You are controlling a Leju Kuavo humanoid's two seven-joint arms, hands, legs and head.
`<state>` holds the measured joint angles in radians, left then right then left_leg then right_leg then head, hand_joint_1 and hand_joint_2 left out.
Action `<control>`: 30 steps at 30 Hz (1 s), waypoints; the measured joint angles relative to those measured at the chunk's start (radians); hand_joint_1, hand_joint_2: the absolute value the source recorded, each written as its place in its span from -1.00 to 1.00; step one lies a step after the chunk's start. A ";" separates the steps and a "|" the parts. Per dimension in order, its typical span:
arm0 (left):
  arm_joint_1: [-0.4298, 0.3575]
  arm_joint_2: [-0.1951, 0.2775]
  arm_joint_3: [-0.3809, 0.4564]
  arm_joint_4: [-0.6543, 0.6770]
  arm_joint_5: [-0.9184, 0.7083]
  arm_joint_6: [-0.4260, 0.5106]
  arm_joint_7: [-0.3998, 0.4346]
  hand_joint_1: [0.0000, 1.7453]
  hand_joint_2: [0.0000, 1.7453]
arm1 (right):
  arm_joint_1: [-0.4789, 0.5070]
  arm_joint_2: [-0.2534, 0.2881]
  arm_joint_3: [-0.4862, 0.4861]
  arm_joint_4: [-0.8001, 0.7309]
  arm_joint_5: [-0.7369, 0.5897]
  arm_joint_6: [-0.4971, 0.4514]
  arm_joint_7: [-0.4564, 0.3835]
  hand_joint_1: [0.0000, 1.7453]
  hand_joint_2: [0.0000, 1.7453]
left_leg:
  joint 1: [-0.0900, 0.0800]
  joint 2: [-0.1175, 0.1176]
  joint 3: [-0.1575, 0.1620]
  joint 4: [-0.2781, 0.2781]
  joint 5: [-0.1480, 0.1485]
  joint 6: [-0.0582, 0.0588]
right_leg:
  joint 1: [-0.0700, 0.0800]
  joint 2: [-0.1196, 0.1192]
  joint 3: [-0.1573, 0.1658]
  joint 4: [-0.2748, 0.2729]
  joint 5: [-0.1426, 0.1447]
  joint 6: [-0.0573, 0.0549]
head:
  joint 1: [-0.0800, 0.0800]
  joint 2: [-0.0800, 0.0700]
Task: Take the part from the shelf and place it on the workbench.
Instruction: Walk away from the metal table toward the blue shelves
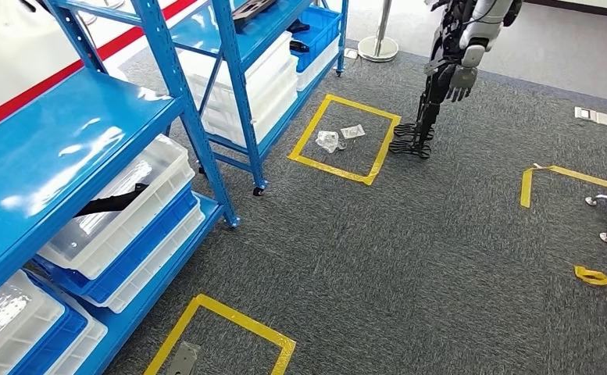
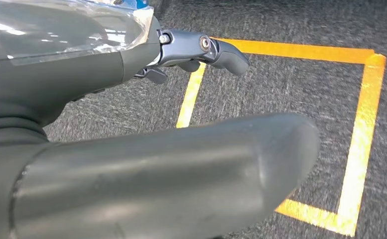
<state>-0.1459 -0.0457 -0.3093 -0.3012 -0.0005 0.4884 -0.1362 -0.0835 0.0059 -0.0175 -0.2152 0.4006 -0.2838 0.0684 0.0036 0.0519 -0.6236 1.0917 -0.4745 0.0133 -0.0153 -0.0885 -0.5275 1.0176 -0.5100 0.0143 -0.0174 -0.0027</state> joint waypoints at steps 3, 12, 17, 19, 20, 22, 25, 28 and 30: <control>-0.004 0.001 0.000 0.000 0.000 0.000 -0.001 -1.00 -1.00 | -0.002 0.001 0.000 0.000 0.000 0.000 0.000 -1.00 -1.00 | -0.014 0.013 0.026 -0.062 0.008 0.013 | 0.009 -0.031 0.006 -0.001 -0.007 0.013 | 0.003 0.000; -0.005 -0.004 0.000 0.000 0.000 -0.001 -0.001 -1.00 -1.00 | 0.005 0.000 0.000 -0.003 -0.002 0.000 0.000 -1.00 -1.00 | 0.000 -0.092 0.030 -0.080 0.027 0.043 | 0.001 0.083 -0.124 0.277 -0.123 0.026 | 0.009 0.000; -0.003 -0.004 0.000 0.000 0.000 -0.002 -0.001 -1.00 -1.00 | 0.008 0.001 0.000 -0.003 -0.005 0.001 0.001 -1.00 -1.00 | 0.002 -0.159 0.028 -0.071 0.025 0.024 | -0.018 0.142 -0.022 0.027 -0.005 0.063 | 0.012 0.000; -0.003 -0.003 0.000 0.000 -0.001 -0.002 -0.001 -1.00 -1.00 | 0.007 0.003 0.000 -0.002 -0.007 0.002 0.001 -1.00 -1.00 | 0.000 -0.176 0.023 -0.071 0.028 0.011 | -0.014 0.144 -0.011 0.006 0.003 0.048 | 0.012 0.000; -0.002 -0.002 0.000 0.001 -0.001 -0.001 -0.001 -1.00 -1.00 | 0.006 0.005 0.000 -0.002 -0.008 0.002 0.001 -1.00 -1.00 | 0.002 -0.183 0.021 -0.073 0.030 0.006 | -0.016 0.134 -0.010 0.005 0.006 0.040 | 0.010 0.000; -0.002 0.000 0.000 0.001 -0.002 0.000 0.000 -1.00 -1.00 | 0.005 0.007 0.000 -0.002 -0.009 0.001 0.000 -1.00 -1.00 | 0.002 -0.156 0.010 -0.055 0.018 -0.003 | -0.018 0.114 -0.008 0.003 0.010 0.025 | 0.007 0.000; -0.006 0.000 0.000 0.001 -0.004 0.001 0.001 -1.00 -1.00 | 0.008 0.009 0.000 -0.002 -0.010 0.000 0.000 -1.00 -1.00 | 0.002 -0.075 -0.066 0.103 -0.068 -0.013 | -0.015 0.076 -0.008 0.002 0.008 0.004 | -0.004 0.000; -0.004 0.000 0.000 0.002 -0.006 0.002 0.001 -1.00 -1.00 | 0.010 0.010 0.000 -0.002 -0.010 0.000 0.000 -1.00 -1.00 | 0.007 -0.056 -0.115 0.203 -0.089 -0.018 | -0.010 0.034 -0.007 0.002 0.004 -0.001 | -0.005 0.000; -0.003 0.000 0.000 0.002 -0.007 0.003 0.001 -1.00 -1.00 | 0.008 0.011 0.000 -0.002 -0.009 0.000 0.000 -1.00 -1.00 | 0.008 -0.033 -0.057 0.096 -0.028 -0.015 | -0.009 0.012 -0.001 0.002 0.000 0.000 | -0.006 0.000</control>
<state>-0.1487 -0.0454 -0.3094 -0.2996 -0.0077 0.4910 -0.1352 -0.0755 0.0166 -0.0179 -0.2167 0.3912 -0.2834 0.0687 0.0116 0.0193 -0.6810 1.1876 -0.5026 -0.0012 -0.0242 -0.0767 -0.5290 1.0196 -0.5098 0.0139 -0.0230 -0.0027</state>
